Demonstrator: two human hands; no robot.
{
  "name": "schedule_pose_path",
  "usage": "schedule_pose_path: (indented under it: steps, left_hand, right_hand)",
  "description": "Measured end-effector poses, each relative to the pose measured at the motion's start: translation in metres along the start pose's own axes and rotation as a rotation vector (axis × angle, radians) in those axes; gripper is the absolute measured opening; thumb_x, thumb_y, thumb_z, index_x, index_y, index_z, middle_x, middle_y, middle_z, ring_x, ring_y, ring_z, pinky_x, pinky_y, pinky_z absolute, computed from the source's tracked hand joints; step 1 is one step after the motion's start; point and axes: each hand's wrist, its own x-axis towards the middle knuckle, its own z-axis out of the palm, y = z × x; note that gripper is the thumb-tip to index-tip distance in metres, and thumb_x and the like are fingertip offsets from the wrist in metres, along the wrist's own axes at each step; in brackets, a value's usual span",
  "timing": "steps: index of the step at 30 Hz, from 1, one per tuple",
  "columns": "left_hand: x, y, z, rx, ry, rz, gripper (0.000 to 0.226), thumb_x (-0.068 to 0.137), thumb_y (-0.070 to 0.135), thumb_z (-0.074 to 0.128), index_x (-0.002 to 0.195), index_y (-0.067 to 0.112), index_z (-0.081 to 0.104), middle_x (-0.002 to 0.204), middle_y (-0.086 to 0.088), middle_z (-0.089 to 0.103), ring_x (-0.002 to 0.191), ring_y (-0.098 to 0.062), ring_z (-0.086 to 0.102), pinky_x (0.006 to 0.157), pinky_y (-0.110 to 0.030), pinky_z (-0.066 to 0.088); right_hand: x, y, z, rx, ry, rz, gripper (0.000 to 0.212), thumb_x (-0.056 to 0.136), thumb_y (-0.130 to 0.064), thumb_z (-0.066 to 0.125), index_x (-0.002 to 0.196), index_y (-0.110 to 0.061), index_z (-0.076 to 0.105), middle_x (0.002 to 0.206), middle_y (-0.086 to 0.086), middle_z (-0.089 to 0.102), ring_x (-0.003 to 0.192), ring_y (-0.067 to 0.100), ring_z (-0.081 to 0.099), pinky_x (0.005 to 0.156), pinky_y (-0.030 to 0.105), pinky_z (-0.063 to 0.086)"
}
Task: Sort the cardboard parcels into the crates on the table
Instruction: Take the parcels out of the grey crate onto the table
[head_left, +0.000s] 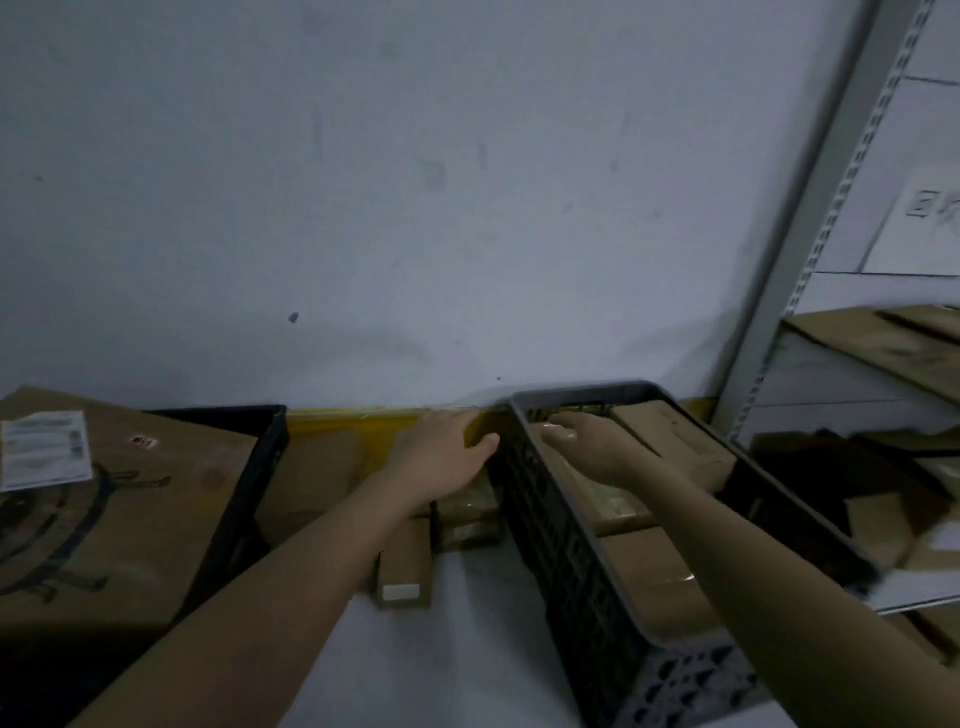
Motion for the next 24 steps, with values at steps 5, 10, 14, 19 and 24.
schedule_pose_path:
  steps: [5,10,14,19,24]
  left_hand:
    - [0.02,0.047,0.032,-0.032,-0.072,0.019,0.064,0.097,0.064,0.036,0.15,0.029,0.036,0.154,-0.001,0.041,0.14,-0.025,0.037,0.107,-0.041,0.039]
    - [0.054,0.092,0.073,-0.137,-0.079,-0.012,0.064,0.096,0.062,0.041,0.151,0.03,0.033,0.152,-0.001,0.043,0.137,-0.025,0.041,0.104,-0.038,0.042]
    - [0.081,0.136,0.118,-0.304,-0.124,-0.088,0.068,0.098,0.055,0.046,0.155,0.023,0.029,0.159,-0.002,0.034,0.143,-0.023,0.035,0.112,-0.035,0.035]
    - [0.115,0.19,0.168,-0.558,-0.202,-0.264,0.063,0.1,0.048,0.048,0.153,0.018,0.033,0.153,-0.004,0.042,0.134,-0.022,0.045,0.101,-0.03,0.041]
    - [0.139,0.233,0.208,-0.801,-0.243,-0.37,0.046,0.102,0.039,0.051,0.141,0.015,0.049,0.14,0.001,0.055,0.104,-0.01,0.052,0.077,-0.016,0.043]
  right_hand:
    - [-0.008,0.07,-0.032,-0.046,0.098,0.034,0.04,0.101,-0.047,0.041,0.109,-0.017,0.067,0.108,0.003,0.067,0.1,0.025,0.062,0.079,0.037,0.046]
    - [0.004,0.152,-0.047,0.058,0.166,0.159,0.047,0.099,-0.049,0.046,0.136,-0.022,0.054,0.131,-0.001,0.058,0.115,0.022,0.057,0.086,0.034,0.047]
    - [0.015,0.225,-0.051,0.101,0.144,0.287,0.055,0.099,-0.041,0.051,0.146,-0.013,0.043,0.14,0.009,0.055,0.115,0.025,0.057,0.083,0.032,0.047]
    - [0.025,0.283,-0.053,0.299,0.111,0.332,0.067,0.096,-0.053,0.052,0.146,-0.01,0.042,0.139,0.011,0.052,0.098,0.017,0.059,0.068,0.021,0.046]
    - [0.036,0.311,-0.044,0.369,0.049,0.371,0.062,0.101,-0.037,0.051,0.153,-0.011,0.03,0.148,0.014,0.026,0.117,0.027,0.045,0.097,0.03,0.045]
